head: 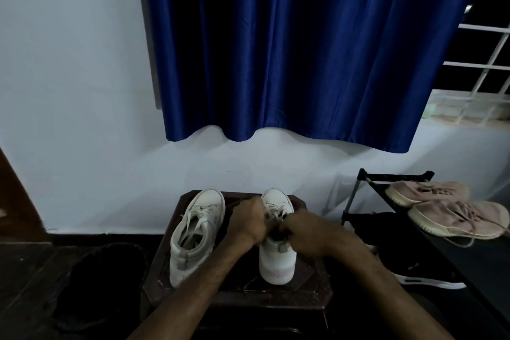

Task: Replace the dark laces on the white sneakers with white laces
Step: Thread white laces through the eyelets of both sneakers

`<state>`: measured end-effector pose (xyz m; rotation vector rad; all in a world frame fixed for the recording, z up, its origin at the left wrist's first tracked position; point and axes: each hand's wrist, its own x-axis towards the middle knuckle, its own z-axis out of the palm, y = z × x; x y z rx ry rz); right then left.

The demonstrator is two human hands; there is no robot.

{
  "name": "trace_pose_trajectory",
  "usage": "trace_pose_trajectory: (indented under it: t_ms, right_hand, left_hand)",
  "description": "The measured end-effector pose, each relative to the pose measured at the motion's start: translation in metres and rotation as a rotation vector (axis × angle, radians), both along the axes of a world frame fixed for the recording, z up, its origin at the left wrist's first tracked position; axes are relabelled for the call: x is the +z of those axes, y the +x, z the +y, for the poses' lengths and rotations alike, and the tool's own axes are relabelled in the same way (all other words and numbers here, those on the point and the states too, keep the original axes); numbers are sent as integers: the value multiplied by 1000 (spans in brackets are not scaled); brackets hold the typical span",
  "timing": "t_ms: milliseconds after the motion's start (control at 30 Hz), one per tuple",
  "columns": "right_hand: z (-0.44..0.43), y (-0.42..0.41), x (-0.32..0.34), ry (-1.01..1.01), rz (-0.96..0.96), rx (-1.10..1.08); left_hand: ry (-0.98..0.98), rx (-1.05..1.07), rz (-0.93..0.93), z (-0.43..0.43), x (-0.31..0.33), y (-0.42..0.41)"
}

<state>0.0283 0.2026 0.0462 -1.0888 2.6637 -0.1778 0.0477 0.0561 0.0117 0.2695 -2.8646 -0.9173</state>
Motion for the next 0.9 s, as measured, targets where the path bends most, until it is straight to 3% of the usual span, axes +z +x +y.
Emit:
trace_pose_trajectory:
  t_ms: [100,267,400,467,567,633,733,767,900]
  right_hand:
    - [-1,-1,2,-84,145,-92]
    - [-9,1,-3,172,-101,-2]
    - [-6,-2,-4,33,27,-64]
    - [-2,0,-3,-43,140,-116]
    - [-1,7,-4,-114,200,-134]
    - [-6,16,-10,-110,144,-133]
    - [-22,32,-23,-28,152,-168]
    - [-28,37,-27,-29,183,-193]
    - [-43,45,-42,-6,305,-196]
  left_hand:
    - [-32,-1,-15,-1,-1,-5]
    - [-10,-17,-76,-4,0,-4]
    - [87,-168,-147,-14,21,14]
    - [-38,-186,-13,-36,39,29]
    - [-422,-64,150,-75,56,65]
    - [-593,-5,70,-90,49,90]
    - [-546,-66,-271,-92,15,112]
    - [-499,-92,-308,-90,1,112]
    - [-375,-81,-62,-81,-30,98]
